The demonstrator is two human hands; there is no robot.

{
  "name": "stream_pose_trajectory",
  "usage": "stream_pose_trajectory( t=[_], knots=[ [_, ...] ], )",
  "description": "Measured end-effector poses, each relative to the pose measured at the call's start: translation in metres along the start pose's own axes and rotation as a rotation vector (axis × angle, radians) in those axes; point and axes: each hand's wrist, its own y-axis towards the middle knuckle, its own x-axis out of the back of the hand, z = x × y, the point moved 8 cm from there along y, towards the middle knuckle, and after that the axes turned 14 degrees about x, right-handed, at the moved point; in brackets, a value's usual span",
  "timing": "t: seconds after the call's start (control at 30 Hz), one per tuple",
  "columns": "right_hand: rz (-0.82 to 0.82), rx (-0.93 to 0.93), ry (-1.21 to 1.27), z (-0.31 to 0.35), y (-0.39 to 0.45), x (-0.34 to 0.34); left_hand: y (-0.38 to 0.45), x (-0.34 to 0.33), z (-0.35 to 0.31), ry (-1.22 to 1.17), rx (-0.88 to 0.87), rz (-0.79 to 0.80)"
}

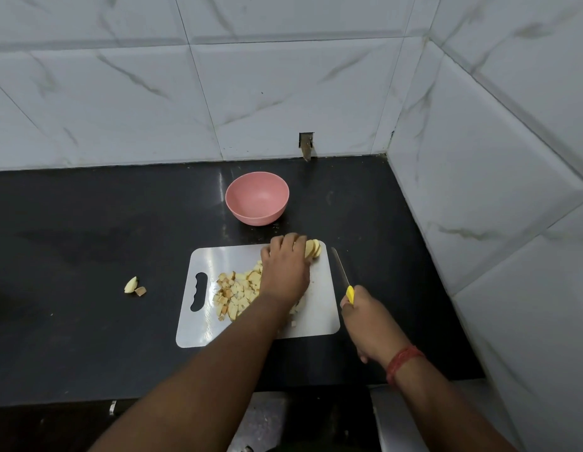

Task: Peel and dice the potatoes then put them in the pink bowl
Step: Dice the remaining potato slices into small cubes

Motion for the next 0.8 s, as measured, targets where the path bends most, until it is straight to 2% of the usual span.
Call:
stream_pose_trajectory(
  t=[0.13, 0.27, 0.47, 0.8],
  knots=[
    [0.008, 0.009, 0.007, -0.002, -0.001, 0.001, 0.020, -0.013, -0.002, 0.096, -0.037, 0.205],
    [0.001, -0.005, 0.011, -0.007, 0.000, 0.003, 0.024, -0.018, 0.002, 0.071, -0.010, 0.259],
    [0.004, 0.009, 0.000, -0.007, 0.003, 0.005, 0.023, -0.014, 0.010, -0.073, 0.091, 0.221],
    [0.042, 0.040, -0.031, -0.005, 0.004, 0.004, 0.019, -0.009, 0.015, -0.089, 0.133, 0.152]
  ],
)
